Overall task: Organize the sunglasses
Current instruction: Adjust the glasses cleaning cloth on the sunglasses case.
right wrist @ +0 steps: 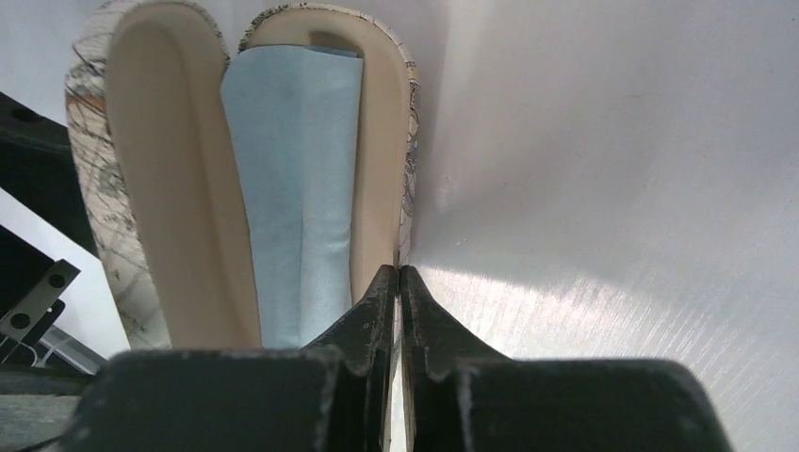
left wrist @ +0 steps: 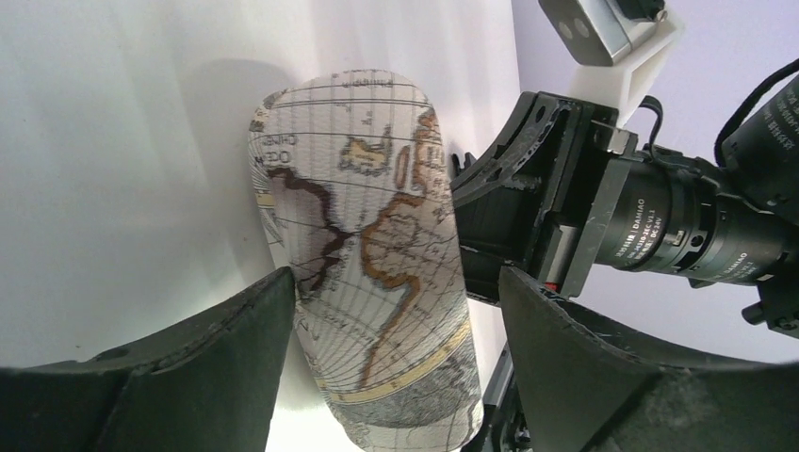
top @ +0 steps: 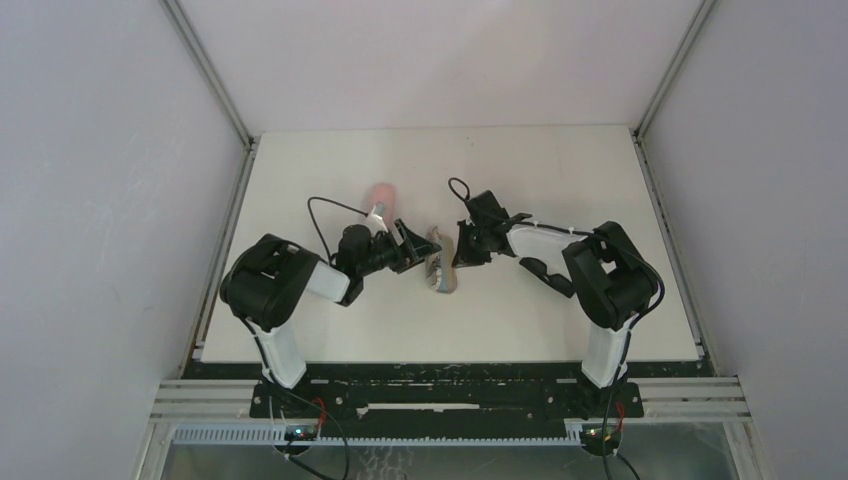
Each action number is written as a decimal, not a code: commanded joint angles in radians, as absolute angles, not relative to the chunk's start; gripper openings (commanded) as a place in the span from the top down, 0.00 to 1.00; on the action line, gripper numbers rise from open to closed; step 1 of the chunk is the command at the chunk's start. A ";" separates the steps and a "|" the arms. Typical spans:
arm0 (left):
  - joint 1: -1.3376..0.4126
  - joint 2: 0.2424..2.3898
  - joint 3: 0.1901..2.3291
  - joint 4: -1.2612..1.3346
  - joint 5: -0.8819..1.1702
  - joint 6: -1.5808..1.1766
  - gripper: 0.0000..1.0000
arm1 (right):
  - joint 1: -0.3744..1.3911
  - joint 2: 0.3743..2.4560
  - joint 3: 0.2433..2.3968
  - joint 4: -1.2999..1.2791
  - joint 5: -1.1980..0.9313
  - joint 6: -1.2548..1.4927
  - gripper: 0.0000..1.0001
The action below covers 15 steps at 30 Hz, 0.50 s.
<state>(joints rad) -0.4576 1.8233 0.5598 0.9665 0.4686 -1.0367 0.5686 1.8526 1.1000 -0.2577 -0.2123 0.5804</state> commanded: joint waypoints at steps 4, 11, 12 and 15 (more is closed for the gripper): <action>-0.459 1.800 0.596 0.916 0.477 -0.989 0.13 | 0.574 1.780 1.101 -0.240 -0.204 0.578 1.00; -0.458 1.810 0.597 0.936 0.489 -1.002 0.26 | 0.575 1.778 1.101 -0.241 -0.205 0.578 1.00; -0.459 1.810 0.597 0.945 0.492 -1.008 0.27 | 0.575 1.779 1.101 -0.240 -0.206 0.578 1.00; -0.459 1.809 0.594 0.981 0.503 -1.024 0.27 | 0.574 1.785 1.101 -0.238 -0.212 0.579 1.00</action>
